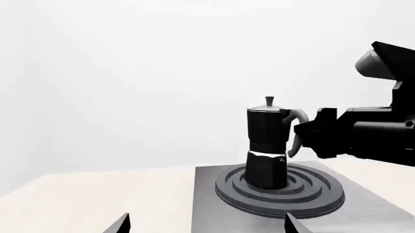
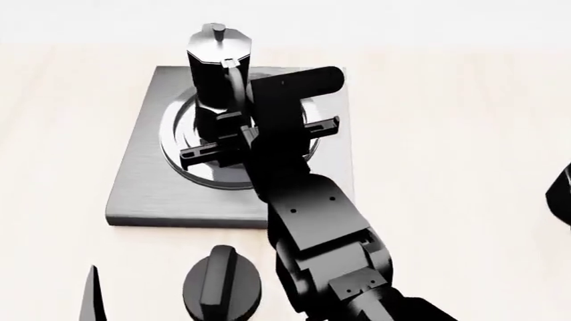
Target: Put both moka pots on the stove.
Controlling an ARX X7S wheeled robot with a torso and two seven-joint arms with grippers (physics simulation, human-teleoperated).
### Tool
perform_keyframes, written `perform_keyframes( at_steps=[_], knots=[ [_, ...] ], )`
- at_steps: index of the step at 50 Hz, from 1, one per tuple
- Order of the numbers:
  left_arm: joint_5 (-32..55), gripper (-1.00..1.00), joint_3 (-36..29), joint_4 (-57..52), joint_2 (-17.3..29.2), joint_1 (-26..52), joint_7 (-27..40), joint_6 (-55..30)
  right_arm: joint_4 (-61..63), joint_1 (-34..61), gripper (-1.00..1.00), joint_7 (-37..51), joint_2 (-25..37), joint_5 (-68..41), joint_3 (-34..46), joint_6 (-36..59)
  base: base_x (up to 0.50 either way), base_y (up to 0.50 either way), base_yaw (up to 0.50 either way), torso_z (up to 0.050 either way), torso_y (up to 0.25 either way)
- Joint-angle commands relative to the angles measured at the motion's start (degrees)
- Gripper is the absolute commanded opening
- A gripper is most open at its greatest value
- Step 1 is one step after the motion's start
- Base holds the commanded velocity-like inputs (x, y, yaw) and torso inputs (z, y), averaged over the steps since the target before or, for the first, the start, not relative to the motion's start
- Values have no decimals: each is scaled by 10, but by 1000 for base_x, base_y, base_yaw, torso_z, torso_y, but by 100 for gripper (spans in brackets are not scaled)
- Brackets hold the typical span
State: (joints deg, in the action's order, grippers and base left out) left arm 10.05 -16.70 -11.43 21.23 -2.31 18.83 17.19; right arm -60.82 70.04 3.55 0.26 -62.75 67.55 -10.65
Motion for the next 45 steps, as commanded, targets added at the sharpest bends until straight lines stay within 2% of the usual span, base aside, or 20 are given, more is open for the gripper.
perform_keyframes(
  at_steps=[1, 13, 17, 18, 25, 32, 38, 45],
  knots=[
    [1, 100, 0, -2, 1, -1, 2, 3, -3, 12, -100, 2, -2, -25, 38, -25, 0, 0, 0, 0, -94],
    [0, 100, 0, 7, 0, 0, 3, 18, -15, 9, -100, 2, -2, -61, 86, -40, 0, 0, 0, 0, 0],
    [1, 100, 1, 11, 0, 1, 2, 21, -5, 14, -100, 4, 3, -73, 92, -18, 0, 0, 1, 0, 0],
    [1, 100, 1, 12, -1, 1, 2, 23, -1, 13, 100, 9, 6, -66, 96, -23, 0, 0, 0, 0, 0],
    [1, 100, -1, 12, -1, 1, 3, 23, 161, 17, 100, 87, 91, -47, 114, -11, 0, 0, 0, 0, 0],
    [-3, 100, -5, 4, 0, -1, 6, 16, 521, 25, 100, 223, 288, -44, 126, 20, 0, 0, 0, 0, 0],
    [-5, 100, -7, 3, 0, -1, 7, 15, 736, 12, 100, 289, 415, -29, 127, 9, 0, 0, 0, 0, 0],
    [-5, 100, -7, 0, 2, -2, 8, 15, 853, 12, 100, 313, 491, -43, 121, 7, 0, 0, 0, 0, 0]
  ],
)
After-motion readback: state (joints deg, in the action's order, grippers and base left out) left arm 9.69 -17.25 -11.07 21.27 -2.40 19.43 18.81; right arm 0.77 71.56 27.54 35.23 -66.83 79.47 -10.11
